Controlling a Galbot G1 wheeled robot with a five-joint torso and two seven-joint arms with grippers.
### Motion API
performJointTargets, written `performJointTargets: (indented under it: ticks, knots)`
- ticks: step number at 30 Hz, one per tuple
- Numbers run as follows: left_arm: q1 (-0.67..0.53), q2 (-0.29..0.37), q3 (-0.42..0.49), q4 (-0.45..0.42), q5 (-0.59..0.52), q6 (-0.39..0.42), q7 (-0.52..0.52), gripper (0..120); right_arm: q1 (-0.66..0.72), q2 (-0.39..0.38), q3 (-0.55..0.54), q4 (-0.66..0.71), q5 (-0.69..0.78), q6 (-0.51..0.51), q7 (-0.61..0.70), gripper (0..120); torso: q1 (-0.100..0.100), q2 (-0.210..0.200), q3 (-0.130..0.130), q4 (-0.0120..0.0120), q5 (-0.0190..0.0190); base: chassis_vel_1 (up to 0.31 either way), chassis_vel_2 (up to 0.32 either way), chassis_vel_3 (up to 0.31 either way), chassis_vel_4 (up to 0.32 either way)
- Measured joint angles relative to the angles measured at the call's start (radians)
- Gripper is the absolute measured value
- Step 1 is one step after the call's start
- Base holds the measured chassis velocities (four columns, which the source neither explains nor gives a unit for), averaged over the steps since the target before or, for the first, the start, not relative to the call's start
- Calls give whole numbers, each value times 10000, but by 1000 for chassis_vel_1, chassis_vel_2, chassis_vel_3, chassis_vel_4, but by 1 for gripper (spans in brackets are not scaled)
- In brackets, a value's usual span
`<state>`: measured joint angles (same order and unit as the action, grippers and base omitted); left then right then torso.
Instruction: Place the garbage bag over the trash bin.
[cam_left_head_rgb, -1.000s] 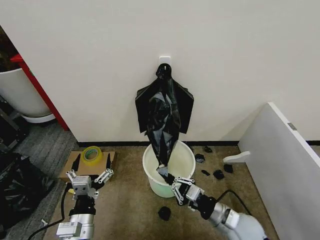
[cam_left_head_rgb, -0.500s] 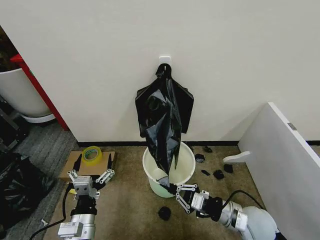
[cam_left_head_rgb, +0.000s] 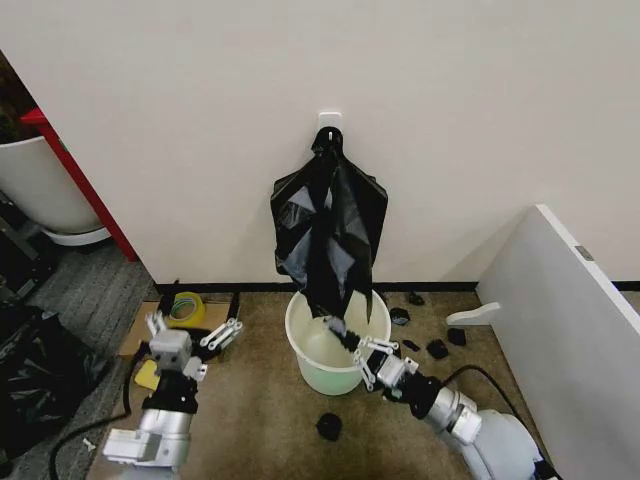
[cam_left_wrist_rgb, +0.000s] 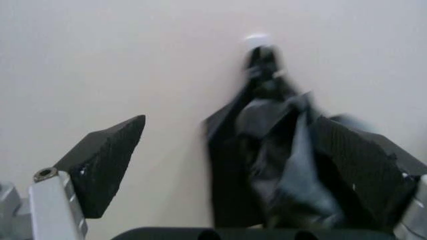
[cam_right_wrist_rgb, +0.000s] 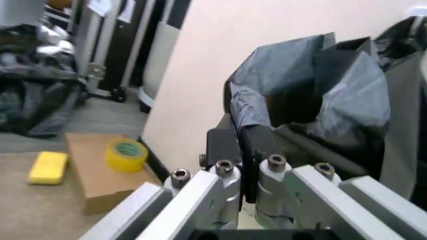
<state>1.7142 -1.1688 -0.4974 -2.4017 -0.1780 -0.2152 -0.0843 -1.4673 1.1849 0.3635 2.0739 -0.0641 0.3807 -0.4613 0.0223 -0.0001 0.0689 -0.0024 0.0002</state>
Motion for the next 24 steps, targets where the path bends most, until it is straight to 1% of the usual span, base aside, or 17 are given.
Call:
performJointTargets:
  ticks: [1,2,4,5,6,7,8,9,10,11,12,15,18,19,20,24]
  knots:
    - [-320,642,74,-107,-433,202,91,100,41,16,-52,5,-124,-52,226,0,0,0,0,1,-1,0,0,0,0]
    - [-947,1533,258,-171,-1107,571,124,100,81,46,-89,38,-257,-71,348,0,0,0,0,0,-3,0,0,0,0]
    - [-1888,2362,555,-176,-1925,1022,122,100,100,113,-96,67,-428,-63,380,0,0,0,1,-6,-3,0,0,0,0]
    - [-1888,2362,555,-176,-1925,1022,122,100,100,113,-96,67,-428,-63,380,0,0,0,1,-6,-3,0,0,0,0]
    - [-2195,2640,651,-174,-2258,1215,118,100,135,129,-164,63,-478,-61,383,0,0,0,1,-10,-5,0,0,0,0]
    - [-2319,2786,668,-174,-2427,1334,114,100,225,129,-302,28,-498,-66,388,0,0,0,1,-12,-4,0,0,0,0]
    - [-2421,2999,652,-173,-2615,1508,113,100,424,101,-584,-62,-508,-112,401,0,1,0,1,-6,-3,0,0,0,0]
    - [-2438,3040,646,-171,-2641,1539,113,100,491,91,-669,-95,-508,-130,406,0,0,0,1,-2,0,0,0,0,0]
    - [-2552,3213,654,-106,-2706,1644,113,100,646,68,-906,-181,-508,-178,416,0,0,0,1,6,0,0,0,0,0]
    - [-2740,3403,751,34,-2721,1696,112,100,687,76,-1006,-219,-508,-189,420,0,0,0,1,8,-4,0,0,0,0]
    - [-2740,3403,751,34,-2721,1696,112,100,687,76,-1006,-219,-508,-189,420,0,0,0,1,8,-4,0,0,0,0]
    - [-3349,3861,1131,435,-2791,1830,93,100,633,159,-1032,-233,-521,-188,435,0,0,0,1,-1,-3,0,0,0,0]
    - [-4125,4018,1622,855,-3103,2044,-17,100,586,167,-933,-205,-514,-187,440,0,0,-1,1,-2,-1,0,0,0,0]
    - [-4399,4011,1820,999,-3254,2142,-69,100,586,158,-908,-191,-506,-187,442,0,0,-1,1,-2,-1,0,0,0,0]
    - [-4399,4011,1820,999,-3254,2142,-69,100,586,158,-908,-191,-506,-187,442,0,0,-1,1,-2,-1,0,0,0,0]
    - [-5334,3922,2605,1545,-3529,2510,-353,100,599,114,-816,-176,-474,-190,466,0,0,-1,1,-1,0,0,0,0,0]
